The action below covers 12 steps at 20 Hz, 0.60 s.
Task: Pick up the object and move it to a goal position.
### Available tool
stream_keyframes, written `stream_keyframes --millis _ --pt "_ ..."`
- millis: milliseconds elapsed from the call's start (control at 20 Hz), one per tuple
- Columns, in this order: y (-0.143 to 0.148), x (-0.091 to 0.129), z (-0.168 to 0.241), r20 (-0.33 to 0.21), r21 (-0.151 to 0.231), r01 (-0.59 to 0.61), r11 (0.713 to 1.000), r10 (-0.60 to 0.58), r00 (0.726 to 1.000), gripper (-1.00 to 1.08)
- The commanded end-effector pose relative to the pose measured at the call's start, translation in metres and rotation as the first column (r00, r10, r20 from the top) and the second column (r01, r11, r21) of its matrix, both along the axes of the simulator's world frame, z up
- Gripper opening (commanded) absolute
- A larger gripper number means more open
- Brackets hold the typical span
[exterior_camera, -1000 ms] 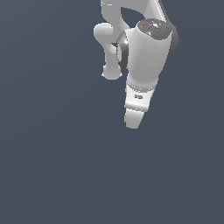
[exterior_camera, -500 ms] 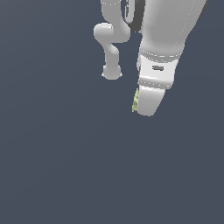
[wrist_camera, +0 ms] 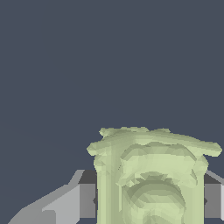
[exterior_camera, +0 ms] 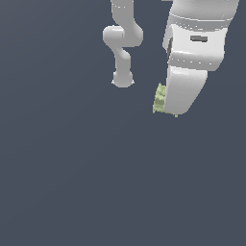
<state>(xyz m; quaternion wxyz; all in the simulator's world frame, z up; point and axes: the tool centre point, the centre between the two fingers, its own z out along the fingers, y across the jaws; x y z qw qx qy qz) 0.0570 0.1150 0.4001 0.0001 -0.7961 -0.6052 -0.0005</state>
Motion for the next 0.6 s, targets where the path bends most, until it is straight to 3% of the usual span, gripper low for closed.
stream_keyframes --millis 0,550 --pt "0.002 0.002 0.009 -0.001 0.0 0.0 1.0 0.0 1.0 -1.0" --pt "0.004 0.007 0.022 -0.001 -0.001 0.0 1.0 0.0 1.0 -1.0"
